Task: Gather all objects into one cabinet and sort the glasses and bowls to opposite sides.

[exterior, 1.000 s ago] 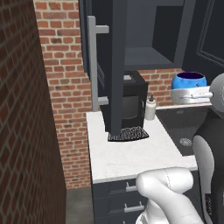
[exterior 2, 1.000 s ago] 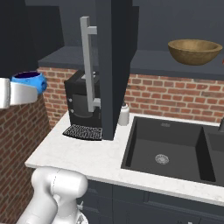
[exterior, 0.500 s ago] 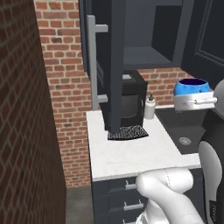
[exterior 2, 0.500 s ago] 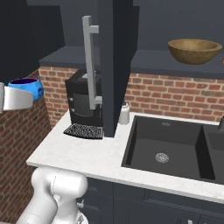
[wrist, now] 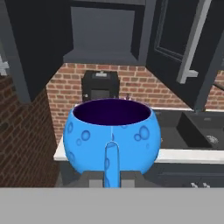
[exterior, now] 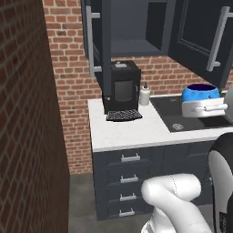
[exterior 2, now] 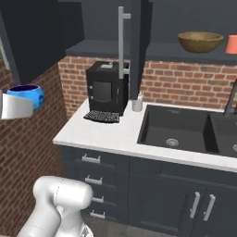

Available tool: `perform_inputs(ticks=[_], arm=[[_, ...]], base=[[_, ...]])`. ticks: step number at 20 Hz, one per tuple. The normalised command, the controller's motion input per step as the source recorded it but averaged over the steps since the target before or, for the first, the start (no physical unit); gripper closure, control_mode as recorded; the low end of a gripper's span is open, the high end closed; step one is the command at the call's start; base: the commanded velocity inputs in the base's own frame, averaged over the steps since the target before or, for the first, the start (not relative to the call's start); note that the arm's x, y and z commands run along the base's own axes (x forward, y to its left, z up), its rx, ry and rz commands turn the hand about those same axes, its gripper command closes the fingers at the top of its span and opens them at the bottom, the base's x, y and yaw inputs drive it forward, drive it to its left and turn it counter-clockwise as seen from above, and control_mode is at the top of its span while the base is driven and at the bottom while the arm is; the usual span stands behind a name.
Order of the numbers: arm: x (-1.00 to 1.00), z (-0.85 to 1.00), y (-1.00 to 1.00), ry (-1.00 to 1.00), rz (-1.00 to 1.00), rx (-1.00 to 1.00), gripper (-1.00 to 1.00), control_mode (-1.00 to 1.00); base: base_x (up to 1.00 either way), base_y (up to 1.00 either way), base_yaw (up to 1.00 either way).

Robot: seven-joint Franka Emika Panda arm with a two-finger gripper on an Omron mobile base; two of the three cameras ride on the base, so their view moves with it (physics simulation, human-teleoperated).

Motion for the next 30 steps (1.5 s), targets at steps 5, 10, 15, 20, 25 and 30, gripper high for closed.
perform_inputs(ticks=[5, 10, 15, 20, 25, 30], arm=[[0.0, 0.0, 0.0, 0.0, 0.0, 0.0, 1.0, 1.0], [0.0, 0.0, 0.0, 0.0, 0.0, 0.0, 1.0, 1.0], [0.0, 0.0, 0.0, 0.0, 0.0, 0.0, 1.0, 1.0], [0.0, 0.0, 0.0, 0.0, 0.0, 0.0, 1.0, 1.0], [0.0, 0.0, 0.0, 0.0, 0.0, 0.0, 1.0, 1.0], [0.0, 0.0, 0.0, 0.0, 0.0, 0.0, 1.0, 1.0]], base=[[-0.53, -0.11, -0.04], [-0.18, -0.62, -0.08], [-0.05, -0.85, -0.08], [-0.06, -0.88, -0.07], [-0.13, -0.74, -0.04], [-0.04, -0.14, -0.01]])
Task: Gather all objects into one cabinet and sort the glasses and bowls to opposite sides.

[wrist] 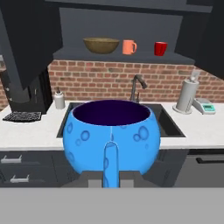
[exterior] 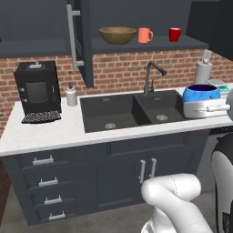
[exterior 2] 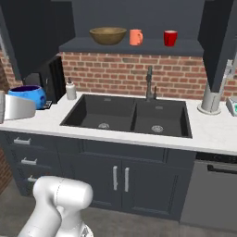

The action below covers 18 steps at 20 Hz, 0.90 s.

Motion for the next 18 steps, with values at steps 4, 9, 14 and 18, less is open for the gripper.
perform_inputs(ticks=[4, 9, 14, 18], arm=[[0.0, 0.0, 0.0, 0.0, 0.0, 0.0, 1.0, 1.0], [0.0, 0.0, 0.0, 0.0, 0.0, 0.0, 1.0, 1.0], [0.0, 0.0, 0.0, 0.0, 0.0, 0.0, 1.0, 1.0], [0.0, 0.0, 0.0, 0.0, 0.0, 0.0, 1.0, 1.0]], base=[[0.57, 0.0, -0.03], [0.92, -0.17, -0.03], [0.94, -0.35, 0.0], [0.56, -0.61, -0.01]])
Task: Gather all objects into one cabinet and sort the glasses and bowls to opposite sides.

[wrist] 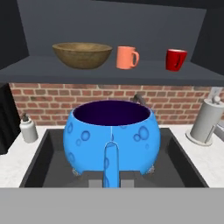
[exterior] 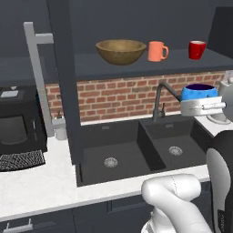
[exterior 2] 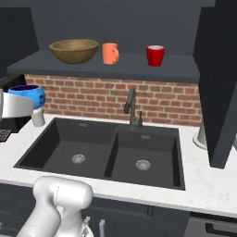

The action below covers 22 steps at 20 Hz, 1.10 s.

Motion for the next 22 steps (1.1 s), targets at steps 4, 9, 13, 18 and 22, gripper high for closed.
perform_inputs(ticks=[4, 9, 13, 18, 22], arm=[[0.0, 0.0, 0.0, 0.0, 0.0, 0.0, 1.0, 1.0], [0.0, 0.0, 0.0, 0.0, 0.0, 0.0, 1.0, 1.0], [0.0, 0.0, 0.0, 0.0, 0.0, 0.0, 1.0, 1.0], [0.0, 0.0, 0.0, 0.0, 0.0, 0.0, 1.0, 1.0], [0.0, 0.0, 0.0, 0.0, 0.0, 0.0, 1.0, 1.0]], base=[[0.43, -0.74, -0.01], [0.41, -0.56, -0.04], [0.41, -0.53, -0.09], [0.38, -0.51, -0.16], [0.41, -0.45, -0.21]])
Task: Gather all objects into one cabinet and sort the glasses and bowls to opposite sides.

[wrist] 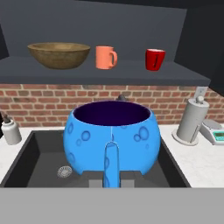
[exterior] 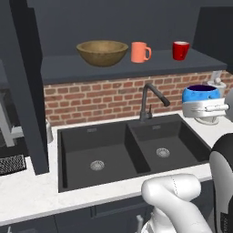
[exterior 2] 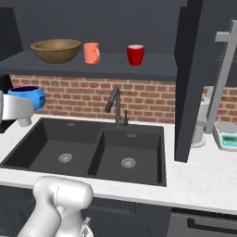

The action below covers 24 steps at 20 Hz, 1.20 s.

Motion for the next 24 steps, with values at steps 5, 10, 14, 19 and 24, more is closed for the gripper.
perform_inputs(ticks=[5, 10, 14, 19, 24], arm=[[0.0, 0.0, 0.0, 0.0, 0.0, 0.0, 1.0, 1.0], [0.0, 0.0, 0.0, 0.0, 0.0, 0.0, 1.0, 1.0], [0.0, 0.0, 0.0, 0.0, 0.0, 0.0, 1.0, 1.0], [0.41, 0.02, -0.3, 0.0, -0.06, 0.01, 1.0, -1.0], [0.71, 0.15, -0.64, 0.0, -0.07, 0.06, 1.0, -1.0]], base=[[0.67, -0.52, -0.16], [0.54, -0.41, -0.11], [0.33, -0.25, -0.03], [0.16, -0.13, -0.03], [0.0, 0.0, 0.0]])
